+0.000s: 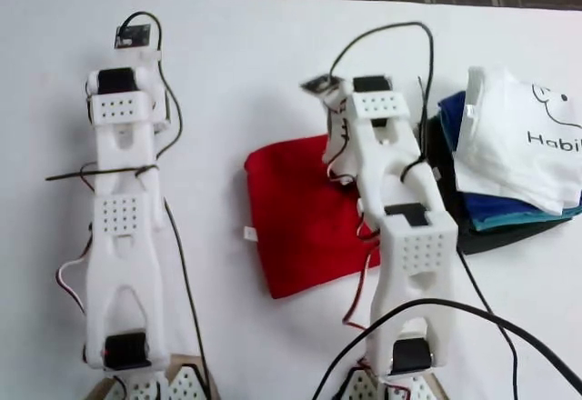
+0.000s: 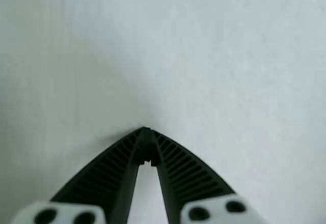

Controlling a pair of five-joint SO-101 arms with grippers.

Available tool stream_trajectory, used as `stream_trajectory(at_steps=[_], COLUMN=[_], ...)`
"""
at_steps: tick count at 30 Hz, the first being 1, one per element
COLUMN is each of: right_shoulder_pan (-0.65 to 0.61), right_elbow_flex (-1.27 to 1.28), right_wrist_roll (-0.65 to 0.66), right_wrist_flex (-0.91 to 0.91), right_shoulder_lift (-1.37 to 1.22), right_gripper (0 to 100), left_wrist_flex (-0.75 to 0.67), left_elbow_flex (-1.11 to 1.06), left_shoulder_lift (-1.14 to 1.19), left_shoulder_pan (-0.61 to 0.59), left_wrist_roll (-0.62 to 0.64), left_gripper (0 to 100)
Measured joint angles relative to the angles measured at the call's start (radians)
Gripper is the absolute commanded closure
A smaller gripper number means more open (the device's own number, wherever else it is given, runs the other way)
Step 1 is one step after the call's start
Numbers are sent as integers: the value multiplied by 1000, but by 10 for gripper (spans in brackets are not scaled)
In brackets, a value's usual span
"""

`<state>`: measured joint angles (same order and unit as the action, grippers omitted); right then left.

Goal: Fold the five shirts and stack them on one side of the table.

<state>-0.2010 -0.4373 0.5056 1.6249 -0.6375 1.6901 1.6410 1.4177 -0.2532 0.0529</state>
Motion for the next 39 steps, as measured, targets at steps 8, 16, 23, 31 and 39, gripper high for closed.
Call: stream_trajectory(at_steps=[8, 16, 23, 31, 39], right_shoulder_pan=[-3, 3, 5, 14, 49], right_elbow_flex=[0, 23, 210, 239, 301], right_wrist_roll=[68, 68, 68, 68, 71], right_wrist_flex=[48, 51, -80, -97, -192], right_shoulder_lift=[288, 361, 362, 367, 347], right_gripper=[976, 976, 976, 976, 976], left_wrist_flex=[0, 0, 0, 0, 0], left_elbow_flex=[0, 0, 0, 0, 0], left_shoulder_lift=[0, 0, 0, 0, 0], left_shoulder_pan=[0, 0, 0, 0, 0], left_wrist_roll=[0, 0, 0, 0, 0], left_gripper=[973, 973, 973, 973, 973])
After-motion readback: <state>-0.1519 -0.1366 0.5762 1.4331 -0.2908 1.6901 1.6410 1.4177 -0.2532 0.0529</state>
